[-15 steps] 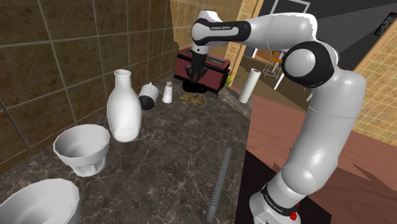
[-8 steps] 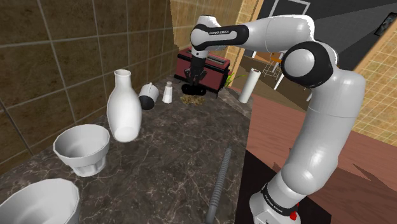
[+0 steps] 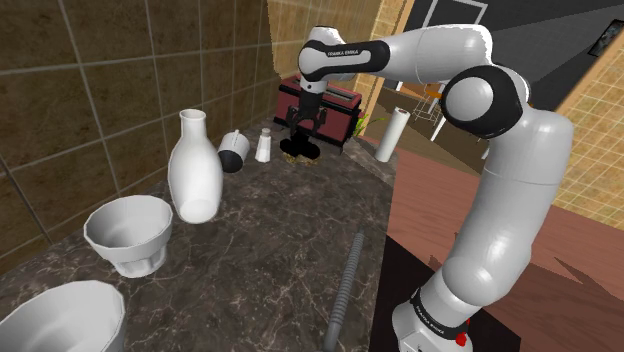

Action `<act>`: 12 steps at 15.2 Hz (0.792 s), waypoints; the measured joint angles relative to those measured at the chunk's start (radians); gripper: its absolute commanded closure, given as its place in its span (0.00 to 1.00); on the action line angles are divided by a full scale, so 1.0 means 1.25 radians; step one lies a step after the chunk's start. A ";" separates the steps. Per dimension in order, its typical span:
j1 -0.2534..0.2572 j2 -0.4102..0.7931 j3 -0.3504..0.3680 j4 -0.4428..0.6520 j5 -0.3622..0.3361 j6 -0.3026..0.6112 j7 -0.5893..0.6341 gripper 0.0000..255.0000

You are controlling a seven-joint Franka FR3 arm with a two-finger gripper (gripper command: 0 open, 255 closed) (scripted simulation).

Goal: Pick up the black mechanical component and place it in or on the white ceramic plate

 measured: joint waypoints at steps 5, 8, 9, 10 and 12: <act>0.000 -0.009 0.000 0.050 0.000 -0.058 0.000 0.00; -0.001 -0.008 -0.001 0.089 0.001 -0.097 -0.002 0.00; -0.001 -0.007 -0.001 0.092 0.001 -0.099 -0.002 0.00; -0.001 -0.007 -0.001 0.093 0.001 -0.101 -0.002 0.00; -0.001 -0.006 -0.001 0.095 0.001 -0.102 -0.002 0.00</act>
